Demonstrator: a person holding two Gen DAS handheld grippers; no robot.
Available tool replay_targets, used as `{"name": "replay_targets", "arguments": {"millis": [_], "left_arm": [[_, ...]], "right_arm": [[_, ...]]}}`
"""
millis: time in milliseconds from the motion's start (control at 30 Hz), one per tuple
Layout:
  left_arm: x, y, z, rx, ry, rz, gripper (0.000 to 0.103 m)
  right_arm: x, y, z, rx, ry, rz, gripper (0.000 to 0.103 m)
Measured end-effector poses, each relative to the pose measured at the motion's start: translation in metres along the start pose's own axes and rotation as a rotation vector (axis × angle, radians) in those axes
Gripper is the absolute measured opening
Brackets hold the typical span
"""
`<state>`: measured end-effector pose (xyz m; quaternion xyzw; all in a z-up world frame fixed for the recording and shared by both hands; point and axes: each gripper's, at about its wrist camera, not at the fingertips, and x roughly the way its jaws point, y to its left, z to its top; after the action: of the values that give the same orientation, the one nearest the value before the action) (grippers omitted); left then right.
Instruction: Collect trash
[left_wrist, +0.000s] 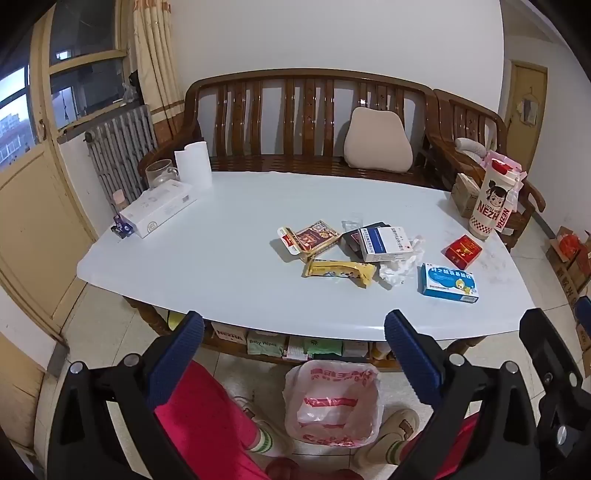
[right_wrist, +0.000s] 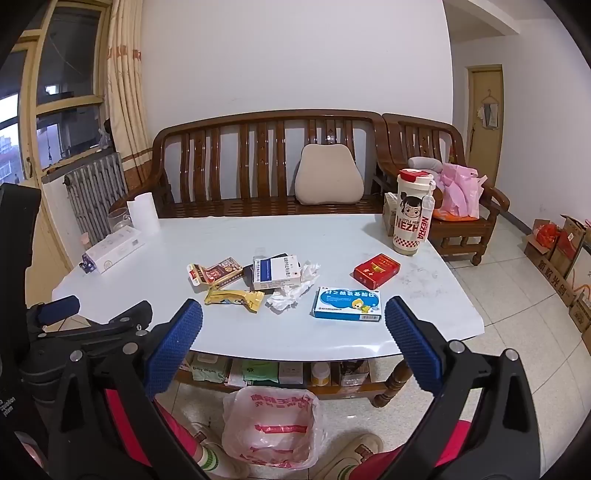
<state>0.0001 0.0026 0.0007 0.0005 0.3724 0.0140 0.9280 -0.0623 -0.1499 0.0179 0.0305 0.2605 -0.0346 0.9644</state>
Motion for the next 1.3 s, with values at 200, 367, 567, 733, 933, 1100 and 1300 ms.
{"name": "replay_targets", "arguments": {"millis": [200, 367, 567, 733, 933, 1100, 1300], "left_arm": [[-0.001, -0.006, -0.004, 0.029, -0.026, 0.002, 0.096], [-0.004, -0.004, -0.004, 0.023, -0.018, -0.009, 0.096], [-0.006, -0.004, -0.004, 0.029, -0.023, -0.001, 0.096], [-0.005, -0.004, 0.0, 0.028, -0.021, -0.002, 0.096], [-0.008, -0.002, -0.001, 0.025, -0.025, 0.0, 0.096], [-0.01, 0.0, 0.0, 0.025, -0.026, 0.001, 0.096], [-0.008, -0.002, 0.0, 0.025, -0.026, 0.006, 0.096]], "right_arm": [[-0.001, 0.001, -0.001, -0.011, -0.013, -0.012, 0.097], [0.003, -0.003, 0.0, 0.002, 0.0, 0.001, 0.097], [0.0, 0.001, -0.001, 0.0, -0.002, 0.002, 0.097], [-0.001, 0.005, -0.003, -0.002, -0.003, -0.002, 0.097], [-0.001, 0.001, 0.0, -0.002, -0.004, -0.003, 0.097], [-0.002, 0.0, 0.0, -0.002, -0.004, -0.002, 0.097], [-0.002, 0.0, -0.001, -0.003, -0.006, -0.002, 0.097]]}}
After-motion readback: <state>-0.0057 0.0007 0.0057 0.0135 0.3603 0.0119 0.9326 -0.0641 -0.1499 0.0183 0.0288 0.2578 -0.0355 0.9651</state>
